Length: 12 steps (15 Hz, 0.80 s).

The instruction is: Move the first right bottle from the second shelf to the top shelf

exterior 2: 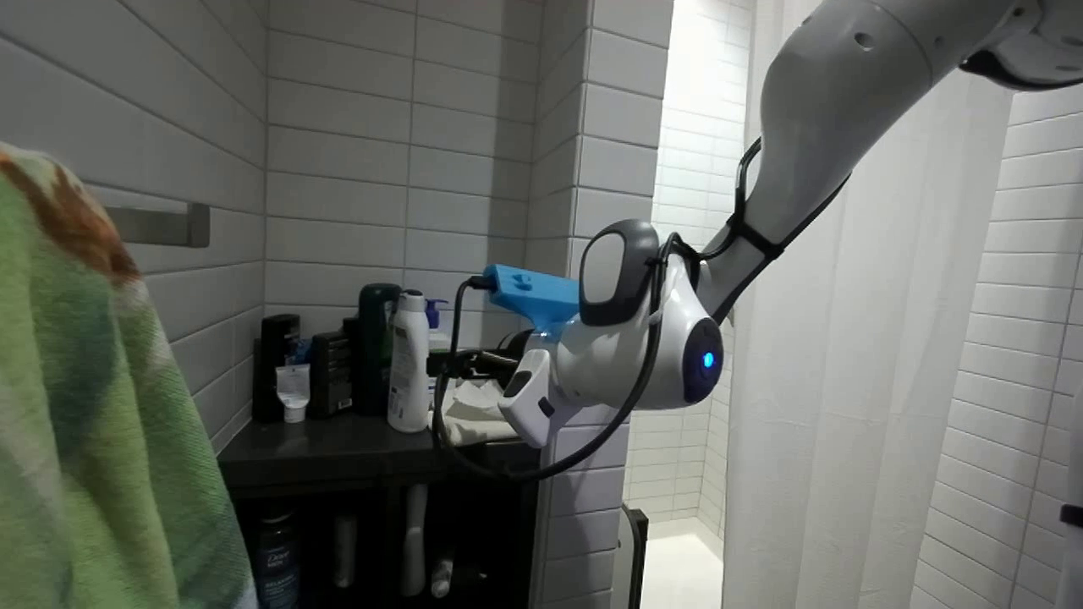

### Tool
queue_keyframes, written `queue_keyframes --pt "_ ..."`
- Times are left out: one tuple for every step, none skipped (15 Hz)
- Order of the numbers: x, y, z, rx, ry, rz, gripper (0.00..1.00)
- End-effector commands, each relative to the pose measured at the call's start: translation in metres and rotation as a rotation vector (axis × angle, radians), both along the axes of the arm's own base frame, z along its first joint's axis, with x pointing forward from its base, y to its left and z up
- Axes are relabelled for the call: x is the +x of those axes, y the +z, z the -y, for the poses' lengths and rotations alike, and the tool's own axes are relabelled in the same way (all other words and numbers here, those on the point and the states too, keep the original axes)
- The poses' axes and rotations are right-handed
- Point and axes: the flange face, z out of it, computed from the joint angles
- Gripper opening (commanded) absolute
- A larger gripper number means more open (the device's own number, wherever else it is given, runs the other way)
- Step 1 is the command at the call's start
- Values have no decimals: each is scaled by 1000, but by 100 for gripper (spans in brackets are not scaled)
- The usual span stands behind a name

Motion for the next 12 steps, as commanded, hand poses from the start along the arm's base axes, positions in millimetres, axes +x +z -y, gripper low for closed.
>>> queue_keyframes --pt "-18 7 32 -5 -26 -46 100" --pt "-21 6 39 -11 -34 -62 100" --pt "-24 5 46 -18 -40 -75 100" --pt "-27 4 53 -26 -45 -89 100" --pt "-31 3 59 -35 -47 -107 100" --pt "-35 2 65 -46 -48 -127 100" --pt "-40 0 72 -60 -49 -149 100" --pt "-45 -1 78 -71 -50 -173 100" --pt "-50 -4 85 -89 -50 -200 100" --pt "-55 -6 92 -103 -50 -224 100" --pt "-62 -9 100 -118 -52 -254 100" --pt "-67 -11 108 -131 -48 -278 100"
